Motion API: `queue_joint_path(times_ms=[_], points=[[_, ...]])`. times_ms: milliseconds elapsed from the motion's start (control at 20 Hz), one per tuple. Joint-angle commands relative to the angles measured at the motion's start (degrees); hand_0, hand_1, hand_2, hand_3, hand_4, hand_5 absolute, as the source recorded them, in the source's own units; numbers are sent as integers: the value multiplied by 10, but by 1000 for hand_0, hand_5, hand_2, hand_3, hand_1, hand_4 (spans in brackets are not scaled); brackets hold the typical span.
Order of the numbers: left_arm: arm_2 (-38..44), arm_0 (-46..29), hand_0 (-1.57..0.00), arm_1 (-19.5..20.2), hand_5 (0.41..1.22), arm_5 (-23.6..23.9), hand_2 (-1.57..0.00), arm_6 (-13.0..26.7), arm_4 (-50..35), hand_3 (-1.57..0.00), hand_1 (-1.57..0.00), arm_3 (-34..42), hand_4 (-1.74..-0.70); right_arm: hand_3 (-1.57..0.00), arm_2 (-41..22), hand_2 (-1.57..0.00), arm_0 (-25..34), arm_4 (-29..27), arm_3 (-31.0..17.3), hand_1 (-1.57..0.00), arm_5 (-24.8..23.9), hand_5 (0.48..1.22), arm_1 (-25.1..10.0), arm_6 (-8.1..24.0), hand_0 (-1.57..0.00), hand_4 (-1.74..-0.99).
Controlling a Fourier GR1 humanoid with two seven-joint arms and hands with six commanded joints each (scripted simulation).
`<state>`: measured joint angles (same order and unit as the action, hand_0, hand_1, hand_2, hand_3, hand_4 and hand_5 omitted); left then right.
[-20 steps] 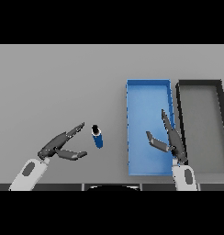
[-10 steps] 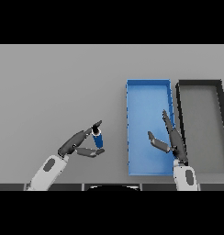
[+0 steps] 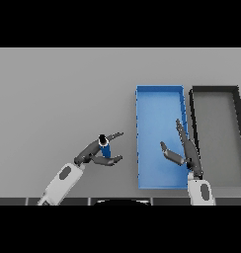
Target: Pick up the blue pipe and place it into the blue bin.
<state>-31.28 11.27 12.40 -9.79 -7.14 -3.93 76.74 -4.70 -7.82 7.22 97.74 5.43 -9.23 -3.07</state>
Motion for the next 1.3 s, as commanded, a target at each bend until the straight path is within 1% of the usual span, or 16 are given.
queue_joint_path(times_ms=[0,50,100,200,300,400,550,600,650,750,850,1000,1050,1100,1150,1250], points=[[5,-4,-93,-2,730,-3,-390,1,-12,-472,-246,3,-1306,1,1,1,0,-3,-4,1,2,663,0,-3,1,-1319],[8,-4,-340,-11,828,-3,-626,2,-23,-692,-501,2,-1389,1,2,1,8,-4,-9,1,5,666,-1,1,1,-1322],[6,-6,-586,-19,906,0,-815,8,-24,-840,-715,6,-1455,1,-2,1,6,1,-6,1,3,666,0,1,1,-1319],[8,-5,-941,-28,1020,-2,-1087,9,-24,-1098,-1023,3,-1553,1,-2,1,5,3,1,1,2,664,-2,-1,1,-1309],[-2,-15,-1168,-22,1092,2,-1261,-8,-18,-1250,-1220,12,-1617,1,-3,1,-1,6,3,1,-2,666,-1,1,1,-1307],[-7,-9,-1313,-25,1139,13,-1373,-3,-12,-1351,-1347,17,-1656,1,-6,1,0,12,2,1,-1,666,-3,2,1,-1294],[-13,-11,-1439,-30,1179,18,-1470,-16,-4,-1419,-1456,29,-1690,1,-7,1,7,13,-5,1,-3,662,2,2,1,-1281],[-15,-13,-1465,-33,1187,18,-1490,-23,-9,-1430,-1479,46,-1698,1,-4,1,14,10,-11,1,-2,656,0,4,1,-1279],[-16,-12,-1486,-34,1194,18,-1506,-27,-13,-1440,-1497,63,-1705,1,-1,1,12,7,-9,1,0,657,-3,-5,1,-1279],[-14,6,-1517,-40,1204,16,-1529,-28,-19,-1447,-1524,81,-1714,1,-11,1,11,19,-11,1,-5,663,6,-3,1,-1280],[-16,14,-1536,-44,1210,12,-1544,-15,-28,-1450,-1541,101,-1719,1,-8,1,9,25,-11,1,-7,673,-1,1,1,-1277],[-26,26,-1553,-50,1215,10,-1557,15,-26,-1449,-1556,123,-1723,1,-3,1,9,25,-11,1,-6,683,-11,-8,1,-1275],[-26,26,-1557,-50,1216,11,-1560,26,-30,-1447,-1559,136,-1724,1,-3,1,16,26,-15,1,-6,684,-11,2,1,-1272],[-23,25,-1560,-42,1217,5,-1562,25,-35,-1447,-1561,140,-1725,1,-4,1,8,24,-14,1,-2,686,-11,-13,1,-1274],[-23,33,-1562,-45,1218,4,-1564,36,-37,-1444,-1563,144,-1726,1,-1,1,15,19,-16,1,0,687,-12,-7,1,-1271],[-24,37,-1565,-45,1219,6,-1567,55,-39,-1441,-1566,155,-1728,1,-4,1,1,21,-16,1,4,688,-14,-30,1,-1273]])
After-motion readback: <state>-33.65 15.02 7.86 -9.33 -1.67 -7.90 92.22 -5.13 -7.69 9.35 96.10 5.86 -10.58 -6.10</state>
